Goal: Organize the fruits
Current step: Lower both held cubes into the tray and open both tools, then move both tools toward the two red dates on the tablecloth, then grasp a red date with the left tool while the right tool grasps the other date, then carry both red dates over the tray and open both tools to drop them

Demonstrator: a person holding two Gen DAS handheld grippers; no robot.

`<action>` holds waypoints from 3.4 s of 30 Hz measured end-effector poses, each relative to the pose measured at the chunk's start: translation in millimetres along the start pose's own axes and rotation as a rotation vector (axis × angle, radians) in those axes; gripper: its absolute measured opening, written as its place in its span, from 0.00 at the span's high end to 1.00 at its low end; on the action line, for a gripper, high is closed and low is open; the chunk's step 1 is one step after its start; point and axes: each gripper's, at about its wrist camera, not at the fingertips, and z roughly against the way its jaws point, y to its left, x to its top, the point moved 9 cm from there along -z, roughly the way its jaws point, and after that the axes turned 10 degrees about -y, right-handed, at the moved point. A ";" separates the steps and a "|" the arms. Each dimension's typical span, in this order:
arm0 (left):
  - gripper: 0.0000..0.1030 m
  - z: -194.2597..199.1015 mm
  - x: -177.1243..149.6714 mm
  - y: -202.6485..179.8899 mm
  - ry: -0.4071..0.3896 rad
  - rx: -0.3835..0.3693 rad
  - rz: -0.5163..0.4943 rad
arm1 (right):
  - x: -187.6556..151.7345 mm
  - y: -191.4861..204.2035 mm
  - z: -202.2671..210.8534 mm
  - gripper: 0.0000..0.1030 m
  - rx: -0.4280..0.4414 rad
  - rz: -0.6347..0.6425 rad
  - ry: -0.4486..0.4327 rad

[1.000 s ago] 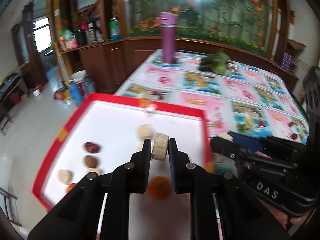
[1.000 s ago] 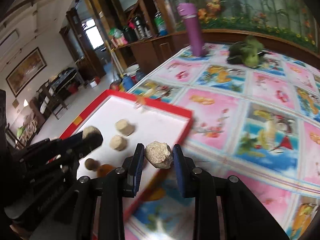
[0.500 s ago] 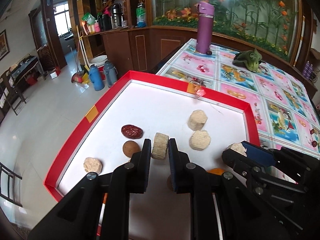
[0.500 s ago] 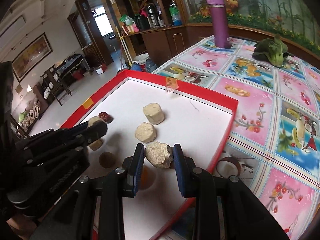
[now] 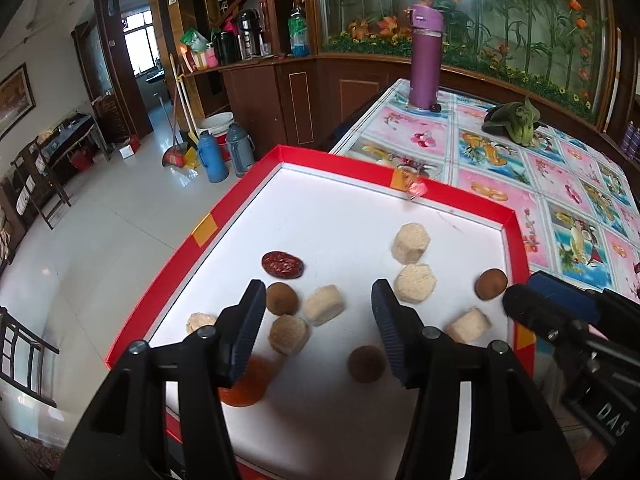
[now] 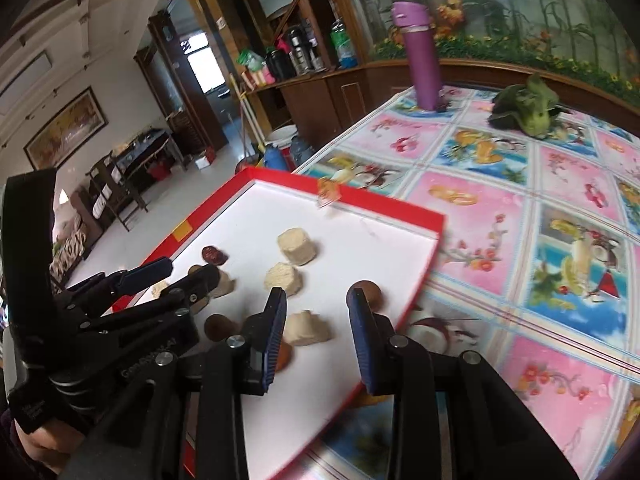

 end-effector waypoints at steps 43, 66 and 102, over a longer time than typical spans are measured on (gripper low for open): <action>0.71 47.8 -46.2 -475.6 0.173 -0.925 -0.459 | -12.1 -346.2 191.6 0.68 -0.489 -0.291 -0.083; 0.71 23.2 -8.0 -309.0 0.061 -0.594 -0.316 | -12.6 -349.5 126.0 0.82 -0.836 -0.307 0.042; 0.70 2.3 13.8 9.4 -0.067 -0.104 0.022 | 13.3 15.9 -24.7 0.84 -0.075 -0.055 0.029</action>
